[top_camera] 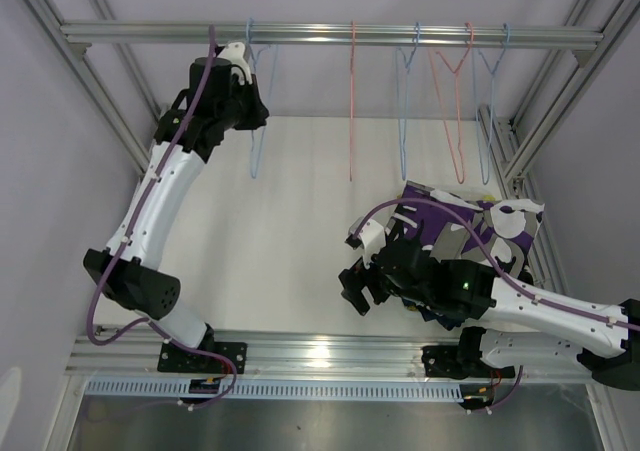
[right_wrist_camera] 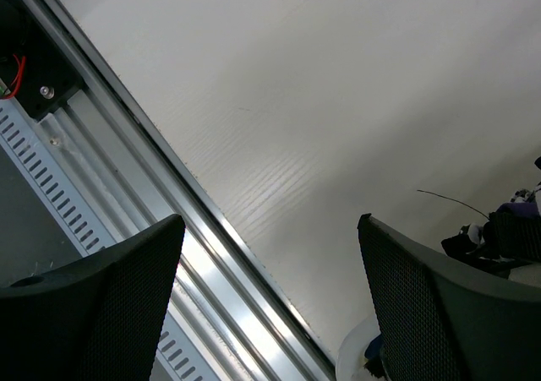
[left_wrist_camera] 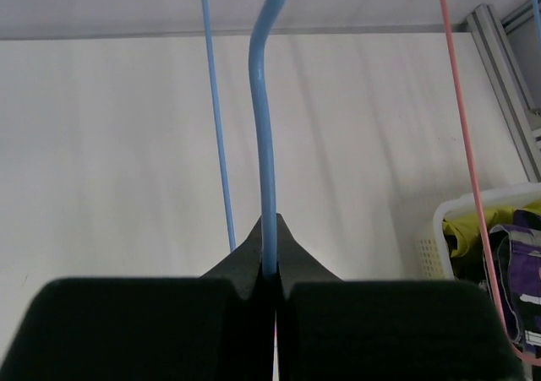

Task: Remove the trousers from the hanger
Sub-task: Place the hanger at the clothesline.

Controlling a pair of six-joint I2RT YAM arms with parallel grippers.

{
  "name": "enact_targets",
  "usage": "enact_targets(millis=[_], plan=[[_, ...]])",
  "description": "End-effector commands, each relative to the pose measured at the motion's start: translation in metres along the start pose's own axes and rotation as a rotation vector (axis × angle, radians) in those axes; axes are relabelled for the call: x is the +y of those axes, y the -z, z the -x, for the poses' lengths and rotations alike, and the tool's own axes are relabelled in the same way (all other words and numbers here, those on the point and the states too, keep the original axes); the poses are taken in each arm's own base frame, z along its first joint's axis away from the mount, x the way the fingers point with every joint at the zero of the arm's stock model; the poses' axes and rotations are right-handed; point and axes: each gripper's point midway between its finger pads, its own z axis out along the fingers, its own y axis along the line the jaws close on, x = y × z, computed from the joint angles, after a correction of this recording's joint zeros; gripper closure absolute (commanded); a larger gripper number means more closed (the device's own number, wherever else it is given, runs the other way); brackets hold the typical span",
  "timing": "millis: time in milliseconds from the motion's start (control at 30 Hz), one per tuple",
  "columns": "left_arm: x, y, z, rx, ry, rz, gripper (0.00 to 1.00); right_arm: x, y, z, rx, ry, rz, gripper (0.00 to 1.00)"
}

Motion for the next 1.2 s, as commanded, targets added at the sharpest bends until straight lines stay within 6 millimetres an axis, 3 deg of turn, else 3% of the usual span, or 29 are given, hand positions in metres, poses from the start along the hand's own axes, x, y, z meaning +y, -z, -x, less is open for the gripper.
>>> enact_targets(millis=[0, 633, 1167], plan=[[-0.001, 0.005, -0.009, 0.012, 0.009, -0.029, 0.99, 0.000, -0.001, 0.003, -0.015, 0.008, -0.008, 0.12], [0.005, 0.015, -0.023, -0.008, 0.018, -0.015, 0.99, -0.002, -0.005, 0.000, 0.001, 0.011, -0.023, 0.12], [0.005, 0.026, 0.006, -0.042, 0.000, 0.015, 0.99, -0.004, -0.006, 0.000, 0.000, 0.011, -0.037, 0.12]])
